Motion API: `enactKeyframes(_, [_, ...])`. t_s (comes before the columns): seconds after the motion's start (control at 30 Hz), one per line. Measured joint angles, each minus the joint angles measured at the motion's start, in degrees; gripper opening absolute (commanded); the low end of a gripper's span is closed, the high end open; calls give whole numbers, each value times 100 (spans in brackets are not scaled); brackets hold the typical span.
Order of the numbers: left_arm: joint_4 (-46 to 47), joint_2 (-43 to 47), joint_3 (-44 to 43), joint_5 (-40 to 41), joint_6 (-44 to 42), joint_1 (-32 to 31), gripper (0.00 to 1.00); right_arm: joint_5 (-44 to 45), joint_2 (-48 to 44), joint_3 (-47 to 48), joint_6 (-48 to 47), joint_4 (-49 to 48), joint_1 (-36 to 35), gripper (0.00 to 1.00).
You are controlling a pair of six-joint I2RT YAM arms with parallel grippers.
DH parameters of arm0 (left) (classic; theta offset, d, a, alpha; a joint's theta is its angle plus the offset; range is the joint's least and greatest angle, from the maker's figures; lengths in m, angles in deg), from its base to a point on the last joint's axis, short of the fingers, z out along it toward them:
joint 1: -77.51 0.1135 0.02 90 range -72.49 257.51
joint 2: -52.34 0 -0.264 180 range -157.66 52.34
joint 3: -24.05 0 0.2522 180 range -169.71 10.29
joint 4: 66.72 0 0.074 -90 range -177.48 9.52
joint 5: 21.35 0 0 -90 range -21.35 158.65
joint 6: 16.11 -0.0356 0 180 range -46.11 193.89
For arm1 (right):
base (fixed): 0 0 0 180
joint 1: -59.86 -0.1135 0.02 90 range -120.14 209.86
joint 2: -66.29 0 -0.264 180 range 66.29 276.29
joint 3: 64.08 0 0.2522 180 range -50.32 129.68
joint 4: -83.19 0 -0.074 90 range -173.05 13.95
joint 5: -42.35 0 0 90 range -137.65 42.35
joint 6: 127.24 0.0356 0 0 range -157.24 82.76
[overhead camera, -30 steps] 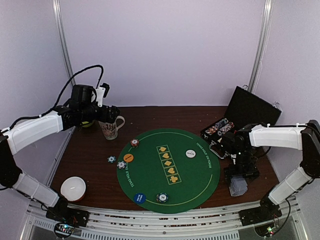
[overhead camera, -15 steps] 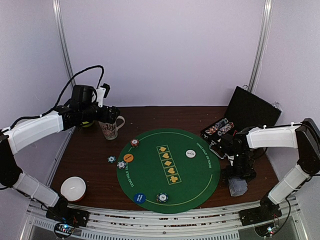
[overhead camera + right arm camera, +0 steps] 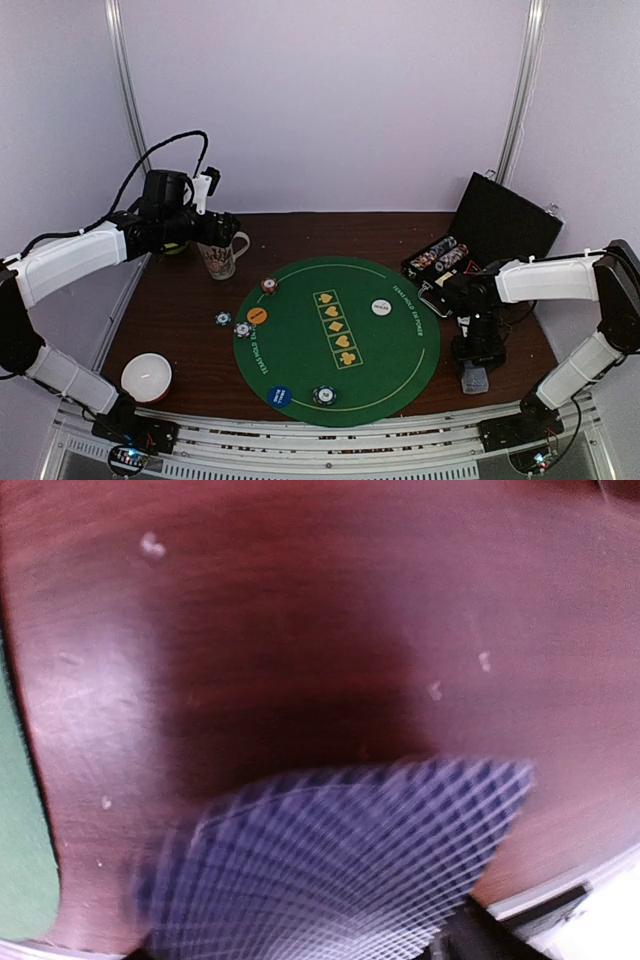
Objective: Distribute texas hold em gaming equipment
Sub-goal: Pick up the poker card from the corner of the board.
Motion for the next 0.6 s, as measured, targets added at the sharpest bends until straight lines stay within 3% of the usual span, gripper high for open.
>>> enactKeyframes(0.17, [0, 0, 0, -15, 2, 17, 98, -164, -144, -140, 92, 17, -81, 86])
enactKeyframes(0.37, [0, 0, 0, -37, 2, 24, 98, -358, -334, -350, 162, -90, -101, 62])
enactKeyframes(0.6, [0, 0, 2, -44, 2, 24, 98, -428, -433, -328, 238, -39, -101, 47])
